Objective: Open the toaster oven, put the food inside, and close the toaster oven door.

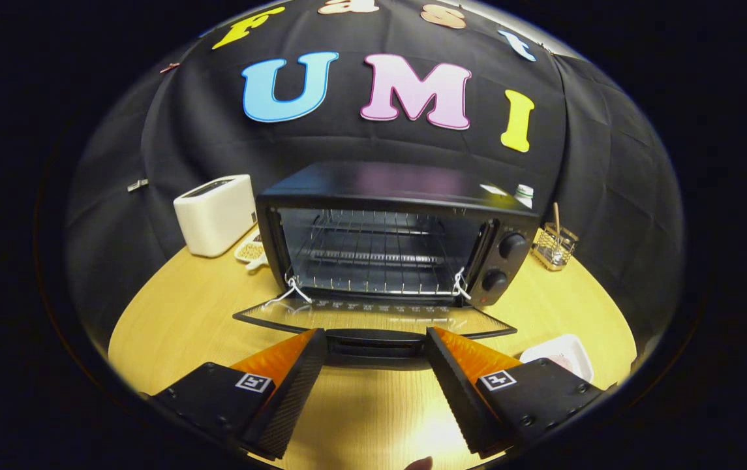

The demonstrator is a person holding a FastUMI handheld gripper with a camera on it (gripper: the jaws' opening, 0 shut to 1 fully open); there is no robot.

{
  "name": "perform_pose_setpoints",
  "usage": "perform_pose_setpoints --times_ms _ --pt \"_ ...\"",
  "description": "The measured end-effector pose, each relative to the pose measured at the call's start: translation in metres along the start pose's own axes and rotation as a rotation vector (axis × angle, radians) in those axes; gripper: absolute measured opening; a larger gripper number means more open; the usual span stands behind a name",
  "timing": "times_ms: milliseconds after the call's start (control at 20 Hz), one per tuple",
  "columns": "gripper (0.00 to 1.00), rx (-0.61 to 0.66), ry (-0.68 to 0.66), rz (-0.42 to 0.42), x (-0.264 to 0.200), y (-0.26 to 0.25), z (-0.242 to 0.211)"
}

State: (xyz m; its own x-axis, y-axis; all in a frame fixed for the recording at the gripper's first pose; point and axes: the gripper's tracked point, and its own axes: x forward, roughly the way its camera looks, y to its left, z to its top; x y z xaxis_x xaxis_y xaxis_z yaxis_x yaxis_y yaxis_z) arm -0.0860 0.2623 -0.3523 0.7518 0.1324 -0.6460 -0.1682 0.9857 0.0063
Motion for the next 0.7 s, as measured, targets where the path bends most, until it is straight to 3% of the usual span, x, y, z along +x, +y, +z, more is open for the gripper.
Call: perform_pose_setpoints --times_ms 350,700 --pt "0.99 -0.002 0.155 0.019 -0.007 -0.005 -0.059" --pt "0.99 0.014 0.162 0.061 -0.021 -0.009 -0.056"
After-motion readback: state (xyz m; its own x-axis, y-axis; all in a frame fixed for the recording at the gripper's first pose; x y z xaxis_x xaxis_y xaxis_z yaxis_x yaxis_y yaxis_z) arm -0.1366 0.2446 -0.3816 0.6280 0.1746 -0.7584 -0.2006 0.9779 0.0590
